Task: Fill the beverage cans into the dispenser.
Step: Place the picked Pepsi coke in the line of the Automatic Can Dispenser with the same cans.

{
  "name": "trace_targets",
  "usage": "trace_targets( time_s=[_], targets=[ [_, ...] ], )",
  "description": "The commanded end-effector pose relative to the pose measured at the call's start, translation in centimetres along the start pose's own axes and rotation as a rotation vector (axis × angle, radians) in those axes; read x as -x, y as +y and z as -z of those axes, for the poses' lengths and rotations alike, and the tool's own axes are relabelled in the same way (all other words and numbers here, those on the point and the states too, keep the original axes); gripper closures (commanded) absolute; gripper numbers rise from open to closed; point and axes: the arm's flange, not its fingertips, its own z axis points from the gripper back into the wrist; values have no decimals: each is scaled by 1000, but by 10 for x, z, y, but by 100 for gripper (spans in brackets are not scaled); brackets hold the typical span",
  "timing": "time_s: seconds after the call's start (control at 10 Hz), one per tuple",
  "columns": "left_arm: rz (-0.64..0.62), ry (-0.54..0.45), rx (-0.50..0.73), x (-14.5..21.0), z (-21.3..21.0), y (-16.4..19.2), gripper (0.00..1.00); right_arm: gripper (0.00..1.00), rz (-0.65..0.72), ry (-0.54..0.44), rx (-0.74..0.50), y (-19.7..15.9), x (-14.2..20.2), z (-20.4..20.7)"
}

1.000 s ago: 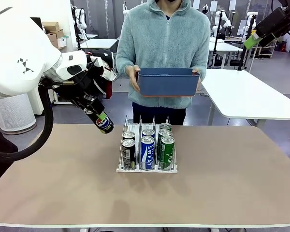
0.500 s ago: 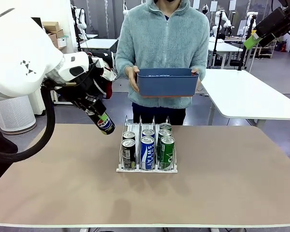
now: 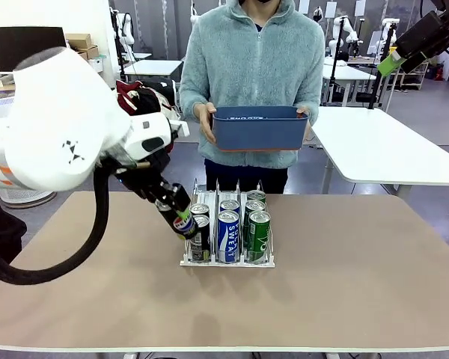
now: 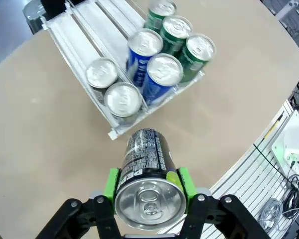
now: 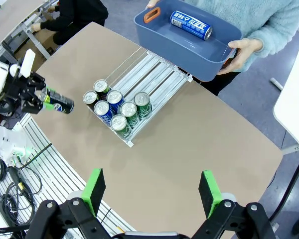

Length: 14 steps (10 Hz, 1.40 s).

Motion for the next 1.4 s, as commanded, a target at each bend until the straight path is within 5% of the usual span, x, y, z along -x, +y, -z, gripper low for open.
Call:
trace_targets(
  time_s=[0.0,0.5,1.3],
  targets=[
    [24,-8,24,4,18,-13,42,0,1,1,0,1,-1,0],
    [104,62,65,8,58,-4,42,0,1,1,0,1,-1,0],
    [109,94,-33,-16,68,7,42,0,1,1,0,1,-1,0]
  ],
)
